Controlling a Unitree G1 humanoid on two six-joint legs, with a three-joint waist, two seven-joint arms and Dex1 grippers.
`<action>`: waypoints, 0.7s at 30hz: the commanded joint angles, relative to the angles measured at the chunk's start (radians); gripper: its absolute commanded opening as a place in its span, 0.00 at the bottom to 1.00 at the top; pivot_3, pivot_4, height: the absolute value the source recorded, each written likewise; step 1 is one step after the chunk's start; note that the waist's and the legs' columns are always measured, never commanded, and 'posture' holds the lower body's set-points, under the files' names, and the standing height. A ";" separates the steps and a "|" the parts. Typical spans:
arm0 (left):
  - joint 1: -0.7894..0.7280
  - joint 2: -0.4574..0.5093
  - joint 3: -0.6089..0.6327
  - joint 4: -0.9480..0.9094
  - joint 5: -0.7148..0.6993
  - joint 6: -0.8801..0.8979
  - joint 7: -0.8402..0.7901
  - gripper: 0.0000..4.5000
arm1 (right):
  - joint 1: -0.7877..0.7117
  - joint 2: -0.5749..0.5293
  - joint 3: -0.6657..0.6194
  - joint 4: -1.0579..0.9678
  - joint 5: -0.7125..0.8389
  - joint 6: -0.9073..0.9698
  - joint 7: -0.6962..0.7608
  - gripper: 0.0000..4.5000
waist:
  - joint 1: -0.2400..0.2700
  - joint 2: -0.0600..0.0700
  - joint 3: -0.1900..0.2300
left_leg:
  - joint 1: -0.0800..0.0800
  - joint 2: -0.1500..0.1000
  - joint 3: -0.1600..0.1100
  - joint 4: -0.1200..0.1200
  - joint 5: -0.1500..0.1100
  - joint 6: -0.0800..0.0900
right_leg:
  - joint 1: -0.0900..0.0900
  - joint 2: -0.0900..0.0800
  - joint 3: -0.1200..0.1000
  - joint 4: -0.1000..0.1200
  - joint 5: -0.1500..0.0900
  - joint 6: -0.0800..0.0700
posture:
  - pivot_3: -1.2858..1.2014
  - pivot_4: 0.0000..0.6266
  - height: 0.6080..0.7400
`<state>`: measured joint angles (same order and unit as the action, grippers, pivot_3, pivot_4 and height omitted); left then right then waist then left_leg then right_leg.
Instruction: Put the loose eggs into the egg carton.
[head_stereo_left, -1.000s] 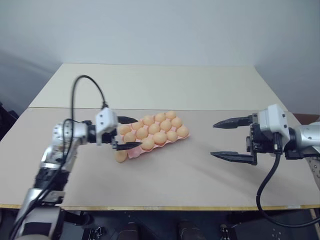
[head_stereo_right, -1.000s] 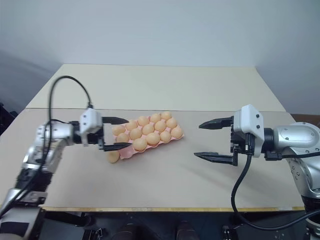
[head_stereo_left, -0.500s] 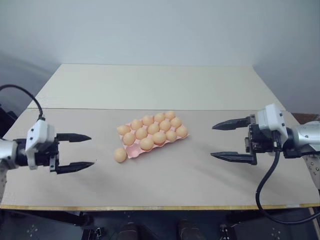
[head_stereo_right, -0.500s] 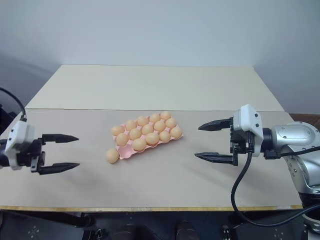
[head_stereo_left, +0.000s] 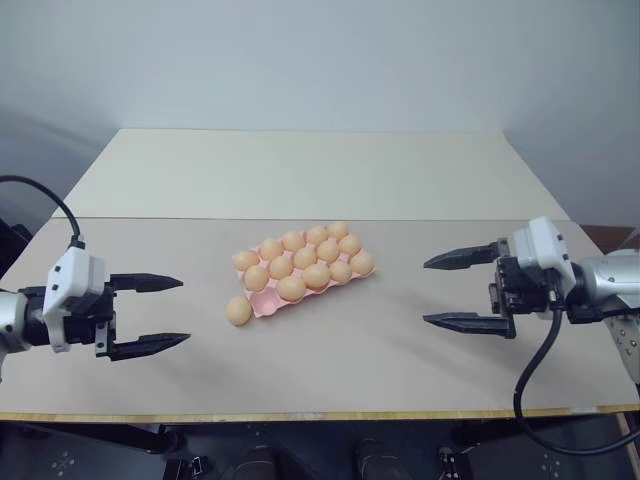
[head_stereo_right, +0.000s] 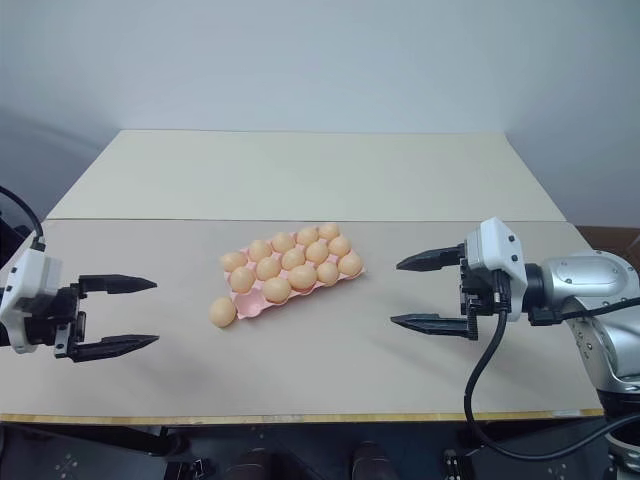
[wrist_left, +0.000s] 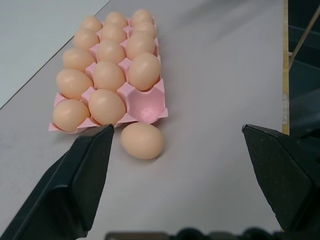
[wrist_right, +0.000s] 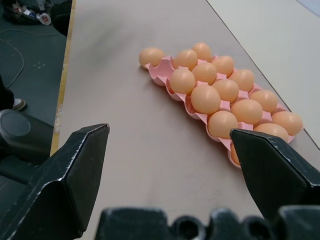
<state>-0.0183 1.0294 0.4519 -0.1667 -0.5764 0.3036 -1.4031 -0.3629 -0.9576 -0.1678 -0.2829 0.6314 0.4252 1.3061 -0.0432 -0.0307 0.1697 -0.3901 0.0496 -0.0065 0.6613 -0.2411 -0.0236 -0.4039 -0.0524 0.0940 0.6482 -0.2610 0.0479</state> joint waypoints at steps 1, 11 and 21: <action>0.000 0.010 0.033 -0.024 -0.016 -0.001 0.012 0.99 | -0.029 -0.002 -0.010 0.000 0.011 -0.015 0.010 1.00 | 0.000 0.000 0.000 | 0.000 0.000 0.000 0.000 0.000 0.000 | 0.000 0.000 0.000 0.000 0.000 0.000 | 0.52 0.24 1.00; -0.138 -0.040 -0.146 0.110 0.089 -0.108 0.026 0.99 | -0.050 -0.010 -0.009 -0.005 0.020 -0.003 0.025 1.00 | 0.004 0.000 0.000 | 0.000 0.000 0.000 0.000 0.000 0.000 | 0.000 0.000 0.000 0.000 0.000 0.000 | 0.52 0.24 1.00; -0.388 -0.194 -0.394 0.396 0.257 -0.293 0.011 0.99 | -0.035 -0.003 -0.013 -0.028 0.013 -0.009 0.004 1.00 | 0.008 0.000 0.000 | -0.001 -0.001 0.000 0.000 0.000 0.000 | 0.000 0.000 0.000 0.000 0.000 0.000 | 0.52 0.24 1.00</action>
<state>-0.3820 0.8349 0.0687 0.2180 -0.3336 0.0506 -1.3786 -0.3867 -0.9555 -0.1586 -0.2860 0.6317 0.4238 1.3123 -0.0353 -0.0306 0.1695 -0.3913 0.0488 -0.0066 0.6615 -0.2411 -0.0236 -0.4039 -0.0524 0.0939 0.6481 -0.2609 0.0479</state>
